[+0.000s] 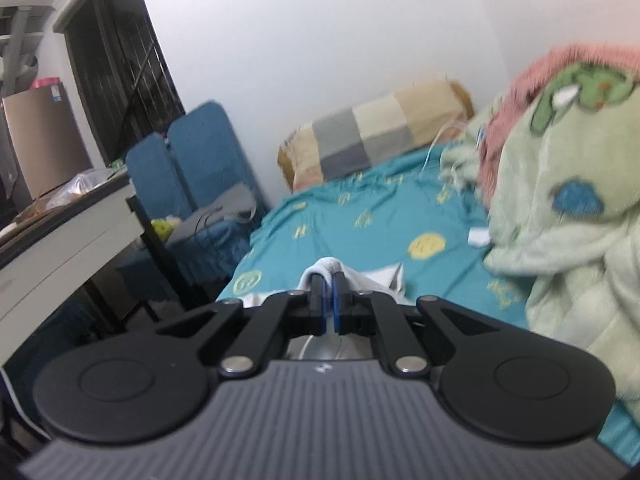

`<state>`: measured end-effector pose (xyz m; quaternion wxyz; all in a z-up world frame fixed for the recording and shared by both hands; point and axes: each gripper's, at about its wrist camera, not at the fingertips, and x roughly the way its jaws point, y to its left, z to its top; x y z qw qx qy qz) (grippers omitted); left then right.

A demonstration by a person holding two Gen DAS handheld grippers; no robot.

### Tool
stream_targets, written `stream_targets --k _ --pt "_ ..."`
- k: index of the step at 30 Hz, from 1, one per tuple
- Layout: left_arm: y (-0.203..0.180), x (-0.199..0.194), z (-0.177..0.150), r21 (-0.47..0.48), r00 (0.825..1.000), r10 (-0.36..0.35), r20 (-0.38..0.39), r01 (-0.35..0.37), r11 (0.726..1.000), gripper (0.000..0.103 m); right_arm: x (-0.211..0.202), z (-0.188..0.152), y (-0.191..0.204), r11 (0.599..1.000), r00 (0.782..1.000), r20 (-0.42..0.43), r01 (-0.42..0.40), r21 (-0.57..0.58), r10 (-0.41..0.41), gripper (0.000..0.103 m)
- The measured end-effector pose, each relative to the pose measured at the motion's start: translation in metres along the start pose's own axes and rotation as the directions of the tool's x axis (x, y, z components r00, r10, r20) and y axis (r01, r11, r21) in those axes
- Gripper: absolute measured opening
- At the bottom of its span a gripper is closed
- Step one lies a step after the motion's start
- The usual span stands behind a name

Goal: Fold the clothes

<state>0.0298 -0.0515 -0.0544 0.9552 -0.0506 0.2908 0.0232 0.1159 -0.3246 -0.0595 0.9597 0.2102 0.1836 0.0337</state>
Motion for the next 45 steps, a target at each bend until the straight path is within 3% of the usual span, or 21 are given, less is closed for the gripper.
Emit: stream_targets --k 4,8,10,13,15,17,23,29,32,36,40,45 --pt "-0.019 -0.011 0.003 0.08 0.995 -0.077 0.056 0.072 0.994 0.056 0.004 0.0 -0.001 0.997 0.997 -0.041 -0.063 0.04 0.065 0.006" --pt "-0.051 -0.019 -0.005 0.21 0.978 -0.179 0.108 0.154 0.966 0.059 0.001 -0.001 0.002 0.987 0.989 -0.05 -0.136 0.08 0.14 0.006" --pt "-0.07 -0.018 -0.014 0.249 0.973 -0.195 0.126 0.159 0.955 0.061 -0.003 0.0 0.003 0.981 0.984 -0.041 -0.168 0.099 0.172 0.006" --pt "-0.096 0.0 -0.024 0.283 0.977 -0.093 0.193 0.035 0.958 0.073 -0.009 0.002 0.008 0.971 0.976 -0.025 -0.211 0.113 0.215 0.006" --pt "-0.107 0.018 -0.025 0.286 0.974 0.0 0.227 -0.067 0.956 0.076 -0.013 0.003 0.012 0.966 0.972 -0.012 -0.233 0.111 0.235 0.006" --pt "-0.107 0.032 -0.021 0.208 0.975 0.081 0.207 -0.125 0.97 0.076 -0.018 0.003 0.016 0.965 0.97 0.001 -0.243 0.095 0.244 0.007" --pt "-0.078 0.024 -0.019 0.016 0.973 0.189 0.135 -0.193 0.981 0.076 -0.023 -0.001 0.016 0.987 0.988 0.034 -0.154 0.049 0.153 0.006" --pt "-0.066 0.009 -0.031 0.002 0.974 0.224 0.043 -0.224 0.975 0.076 -0.003 -0.011 0.011 0.999 0.998 -0.042 0.044 -0.032 -0.045 0.006" --pt "-0.048 0.02 -0.034 -0.028 0.974 0.225 -0.03 -0.226 0.974 0.067 0.02 -0.026 0.006 0.985 0.973 -0.17 0.145 -0.097 -0.16 0.007" --pt "-0.027 0.025 -0.024 -0.113 0.98 0.193 -0.04 -0.197 0.974 0.047 0.04 -0.046 -0.008 0.98 0.927 -0.321 0.176 -0.092 -0.196 0.008" --pt "-0.023 0.024 -0.011 -0.141 0.984 0.177 0.003 -0.175 0.974 0.043 0.046 -0.059 -0.013 0.978 0.905 -0.372 0.187 -0.09 -0.207 0.009" --pt "-0.023 0.035 -0.016 -0.143 0.983 0.169 -0.07 -0.178 0.974 0.044 0.055 -0.073 -0.014 0.974 0.876 -0.424 0.209 -0.093 -0.229 0.013"
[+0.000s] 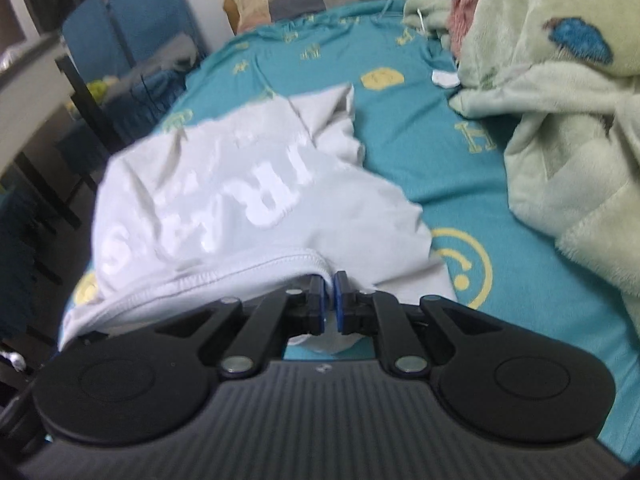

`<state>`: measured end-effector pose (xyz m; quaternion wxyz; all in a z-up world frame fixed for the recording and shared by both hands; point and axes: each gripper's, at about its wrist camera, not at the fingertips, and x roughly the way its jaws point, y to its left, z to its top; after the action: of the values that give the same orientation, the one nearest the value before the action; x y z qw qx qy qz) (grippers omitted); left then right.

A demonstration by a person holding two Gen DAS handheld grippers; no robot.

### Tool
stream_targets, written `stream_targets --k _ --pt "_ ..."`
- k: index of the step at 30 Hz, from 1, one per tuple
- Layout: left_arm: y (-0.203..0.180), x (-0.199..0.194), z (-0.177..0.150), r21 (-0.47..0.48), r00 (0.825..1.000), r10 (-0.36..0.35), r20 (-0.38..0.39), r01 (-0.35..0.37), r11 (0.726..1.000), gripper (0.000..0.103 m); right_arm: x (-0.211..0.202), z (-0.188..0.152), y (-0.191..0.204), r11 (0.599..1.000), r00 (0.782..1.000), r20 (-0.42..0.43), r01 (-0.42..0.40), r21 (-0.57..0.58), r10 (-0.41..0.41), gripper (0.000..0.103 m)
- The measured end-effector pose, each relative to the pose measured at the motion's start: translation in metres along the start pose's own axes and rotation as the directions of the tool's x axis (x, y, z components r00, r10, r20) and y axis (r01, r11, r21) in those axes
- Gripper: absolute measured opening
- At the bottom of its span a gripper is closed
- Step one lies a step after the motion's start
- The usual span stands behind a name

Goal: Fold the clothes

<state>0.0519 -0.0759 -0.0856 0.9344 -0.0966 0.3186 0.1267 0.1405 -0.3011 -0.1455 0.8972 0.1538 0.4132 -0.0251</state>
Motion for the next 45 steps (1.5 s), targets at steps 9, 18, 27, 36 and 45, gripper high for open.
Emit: stream_targets --k 9,18,27,36,45 --pt "-0.011 0.023 -0.018 0.076 0.988 0.041 -0.152 -0.03 0.997 0.061 0.015 -0.007 -0.006 0.995 0.998 -0.055 0.01 0.103 -0.004 0.019" --pt "-0.001 0.022 -0.011 -0.017 0.994 0.017 -0.111 -0.019 1.0 0.04 -0.014 0.008 -0.012 0.988 0.984 0.169 0.036 0.149 -0.061 0.009" --pt "0.006 -0.019 0.039 -0.085 0.981 -0.075 0.177 0.092 0.992 0.014 -0.055 0.032 0.0 0.994 0.934 0.355 -0.013 0.111 -0.028 0.008" --pt "0.022 -0.144 0.17 -0.036 0.823 -0.177 0.54 0.232 0.972 0.01 -0.214 0.088 0.056 0.995 0.741 0.664 -0.051 -0.089 0.097 0.008" --pt "0.041 -0.314 0.302 0.104 0.664 -0.304 0.684 0.324 0.94 0.011 -0.432 0.115 0.094 0.979 0.51 0.836 -0.089 -0.183 0.202 0.008"
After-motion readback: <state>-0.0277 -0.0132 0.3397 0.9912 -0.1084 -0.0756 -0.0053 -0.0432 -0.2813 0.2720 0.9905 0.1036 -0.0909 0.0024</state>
